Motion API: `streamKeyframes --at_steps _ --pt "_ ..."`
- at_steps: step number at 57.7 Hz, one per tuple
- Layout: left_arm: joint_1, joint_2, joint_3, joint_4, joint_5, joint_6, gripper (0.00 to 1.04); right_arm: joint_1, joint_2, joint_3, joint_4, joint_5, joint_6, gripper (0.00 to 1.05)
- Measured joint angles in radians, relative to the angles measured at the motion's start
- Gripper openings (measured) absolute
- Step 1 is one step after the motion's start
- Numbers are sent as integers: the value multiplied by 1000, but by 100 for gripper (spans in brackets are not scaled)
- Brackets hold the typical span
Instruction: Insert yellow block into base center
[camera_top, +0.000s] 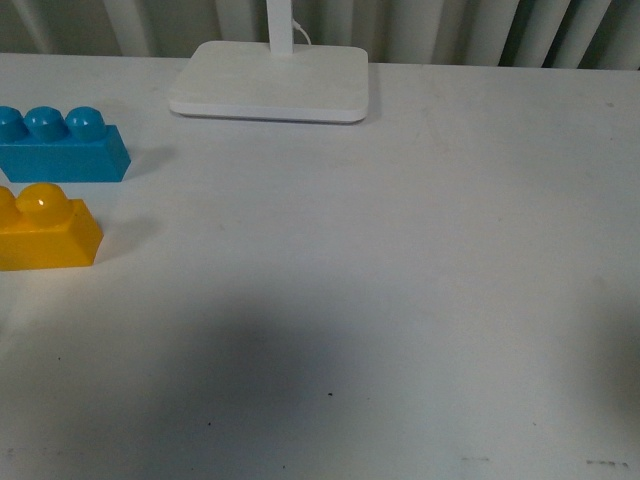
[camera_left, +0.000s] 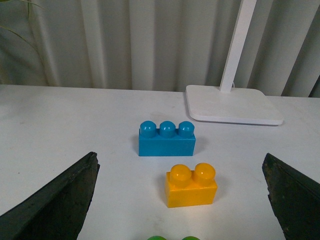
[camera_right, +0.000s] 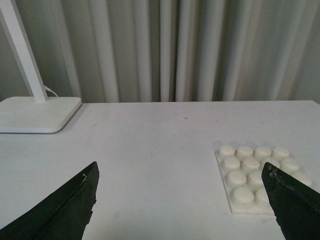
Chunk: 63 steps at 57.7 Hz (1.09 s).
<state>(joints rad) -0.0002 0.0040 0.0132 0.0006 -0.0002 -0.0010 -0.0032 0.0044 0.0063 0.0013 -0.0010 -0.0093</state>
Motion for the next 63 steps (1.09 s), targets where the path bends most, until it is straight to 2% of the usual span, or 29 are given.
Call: streamKeyframes --at_steps 9,14,17,29,32,38,63 --pt "0 0 0 0 0 0 98 0 0 0 0 0 0 96" --pt "0 0 0 0 0 0 98 -18 84 41 -74 19 -24 96" --pt "0 0 0 0 1 0 98 -56 196 81 -82 6 -47 96" --pt "0 0 0 0 0 0 98 -267 733 322 -76 -152 -174 96" --pt "0 0 0 0 0 0 98 -317 916 419 -81 -158 -233 96" --pt "0 0 0 0 0 0 98 -363 1146 558 -109 -150 -319 96" --pt "0 0 0 0 0 0 98 -361 1589 882 -156 -95 -369 96"
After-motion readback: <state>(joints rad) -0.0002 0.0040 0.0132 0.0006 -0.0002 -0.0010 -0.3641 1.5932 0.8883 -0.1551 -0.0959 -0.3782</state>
